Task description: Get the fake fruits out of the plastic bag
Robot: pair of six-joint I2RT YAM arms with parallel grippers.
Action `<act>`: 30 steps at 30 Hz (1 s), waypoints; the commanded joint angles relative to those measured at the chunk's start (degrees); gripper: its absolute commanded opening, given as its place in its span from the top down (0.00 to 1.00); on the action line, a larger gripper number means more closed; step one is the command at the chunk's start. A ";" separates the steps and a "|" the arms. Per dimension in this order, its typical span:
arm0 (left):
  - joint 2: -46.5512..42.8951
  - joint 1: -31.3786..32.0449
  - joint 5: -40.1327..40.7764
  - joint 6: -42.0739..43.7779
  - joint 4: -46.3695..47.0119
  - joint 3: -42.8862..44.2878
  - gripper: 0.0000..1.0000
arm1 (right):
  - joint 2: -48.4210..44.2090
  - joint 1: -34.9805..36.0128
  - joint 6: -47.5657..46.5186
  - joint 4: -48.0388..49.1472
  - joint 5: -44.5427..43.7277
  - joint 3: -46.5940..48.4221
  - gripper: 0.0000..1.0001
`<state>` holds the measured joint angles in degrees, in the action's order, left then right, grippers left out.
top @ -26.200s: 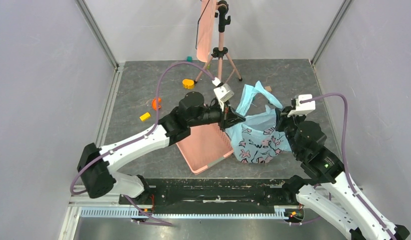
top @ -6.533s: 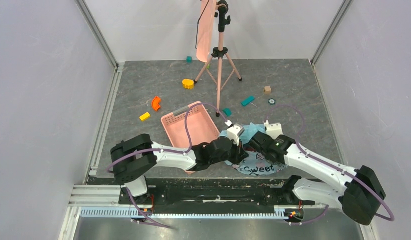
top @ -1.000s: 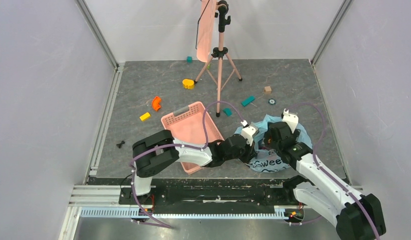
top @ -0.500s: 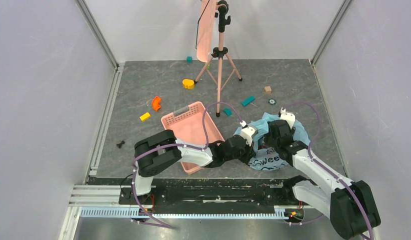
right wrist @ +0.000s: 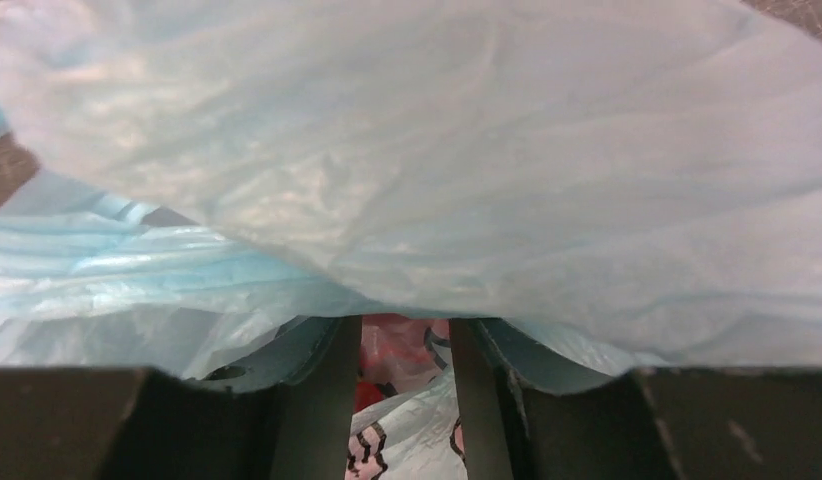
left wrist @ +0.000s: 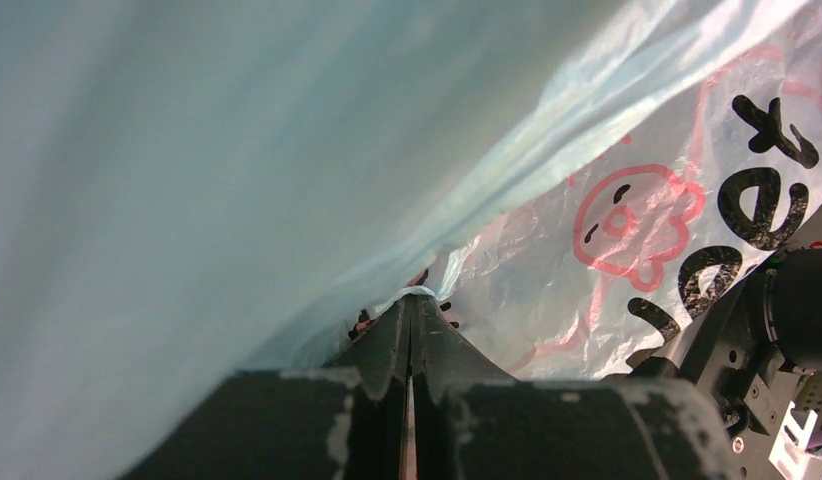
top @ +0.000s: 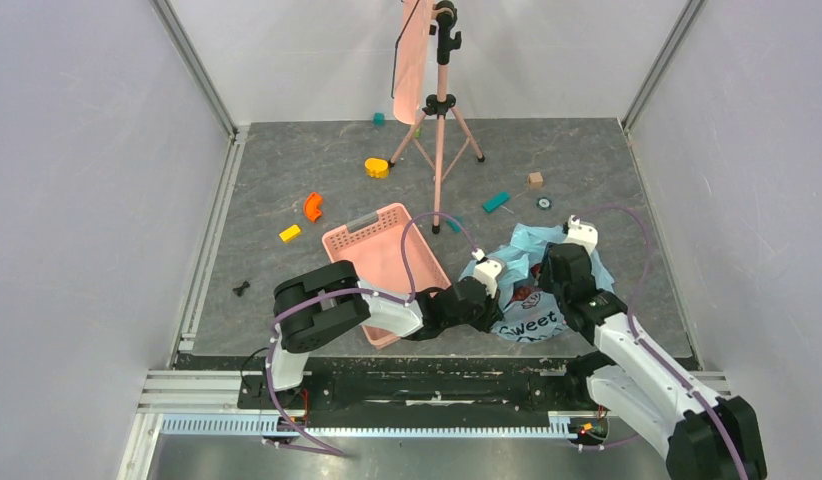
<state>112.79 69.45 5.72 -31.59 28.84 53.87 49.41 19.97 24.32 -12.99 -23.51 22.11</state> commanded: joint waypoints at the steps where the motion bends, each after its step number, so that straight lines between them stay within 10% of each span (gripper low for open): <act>1: -0.05 -0.45 1.75 -1.44 -0.86 -1.71 0.98 | -4.53 -0.28 -0.52 -4.05 4.70 2.72 0.60; 11: -1.32 -0.41 2.28 -2.17 -0.83 -3.06 0.98 | -14.13 -0.36 -0.62 -14.45 10.85 4.92 0.50; 30: -1.97 -0.45 1.51 -2.01 -0.87 -2.90 0.98 | 2.37 -0.37 -1.91 -4.23 1.50 7.43 0.21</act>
<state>112.27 69.45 5.96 -31.75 30.70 52.12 50.46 19.75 23.29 -21.50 -18.20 26.70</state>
